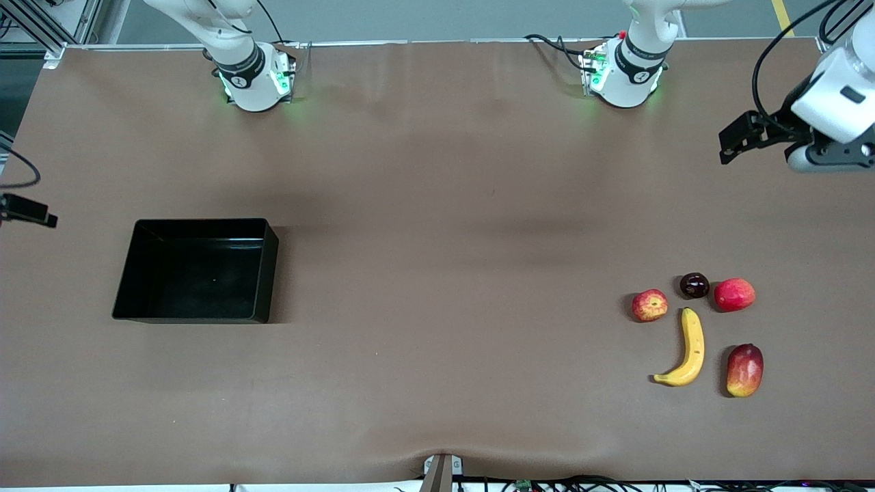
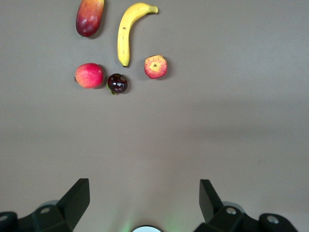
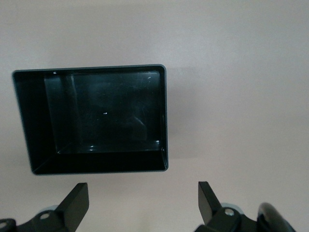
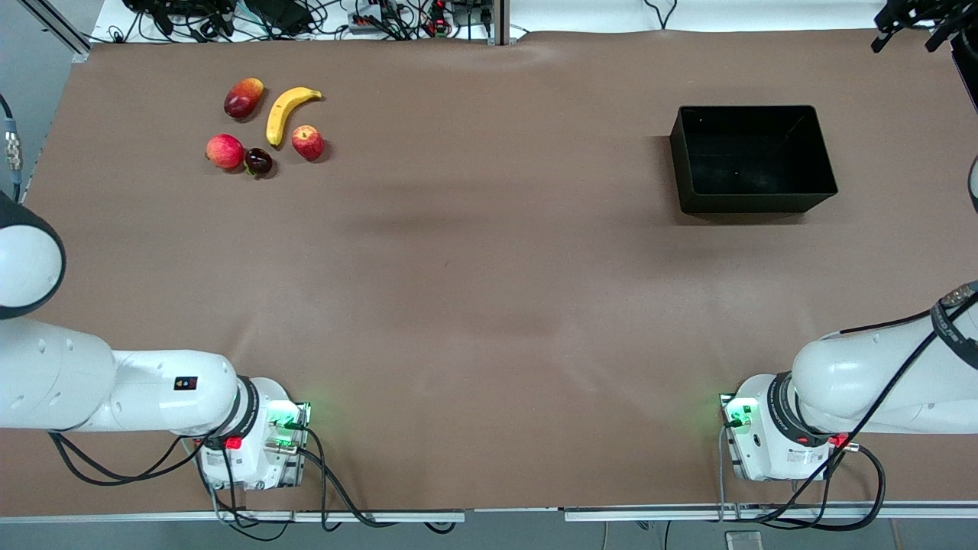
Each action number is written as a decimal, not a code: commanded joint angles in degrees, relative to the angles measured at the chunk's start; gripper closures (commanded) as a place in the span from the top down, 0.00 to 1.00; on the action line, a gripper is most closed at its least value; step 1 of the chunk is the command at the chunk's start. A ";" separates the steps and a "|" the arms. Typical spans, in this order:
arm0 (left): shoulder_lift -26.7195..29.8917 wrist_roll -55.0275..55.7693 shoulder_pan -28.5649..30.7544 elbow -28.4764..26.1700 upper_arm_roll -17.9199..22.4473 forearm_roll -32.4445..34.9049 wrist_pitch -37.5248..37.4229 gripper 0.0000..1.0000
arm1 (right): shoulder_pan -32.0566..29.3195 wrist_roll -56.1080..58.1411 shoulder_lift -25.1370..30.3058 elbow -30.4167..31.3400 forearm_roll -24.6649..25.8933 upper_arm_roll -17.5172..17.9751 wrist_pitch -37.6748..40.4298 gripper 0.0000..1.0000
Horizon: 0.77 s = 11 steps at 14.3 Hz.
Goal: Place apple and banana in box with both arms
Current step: 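Reach the left gripper to the apple while the right gripper reaches the box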
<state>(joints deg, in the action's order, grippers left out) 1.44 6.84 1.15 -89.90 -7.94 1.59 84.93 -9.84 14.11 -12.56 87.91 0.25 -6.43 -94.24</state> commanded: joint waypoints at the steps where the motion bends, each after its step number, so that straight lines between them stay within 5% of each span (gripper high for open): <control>1: -4.59 0.28 0.35 2.01 0.12 0.52 0.23 1.00 | -1.24 0.13 -4.22 -2.04 -0.08 0.81 0.02 1.00; 6: -14.69 -0.42 3.42 1.75 0.03 0.26 7.69 1.00 | -4.75 5.73 -11.16 -1.86 -0.16 0.81 -3.39 1.00; 11: -22.34 -0.78 3.33 1.57 0.03 1.05 13.14 1.00 | -5.72 6.46 -13.01 5.07 -0.16 0.89 -16.40 1.00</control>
<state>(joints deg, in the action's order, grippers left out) -18.70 6.36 4.61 -89.83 -7.65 1.83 96.95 -14.26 19.64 -26.14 90.40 0.23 -6.46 -107.71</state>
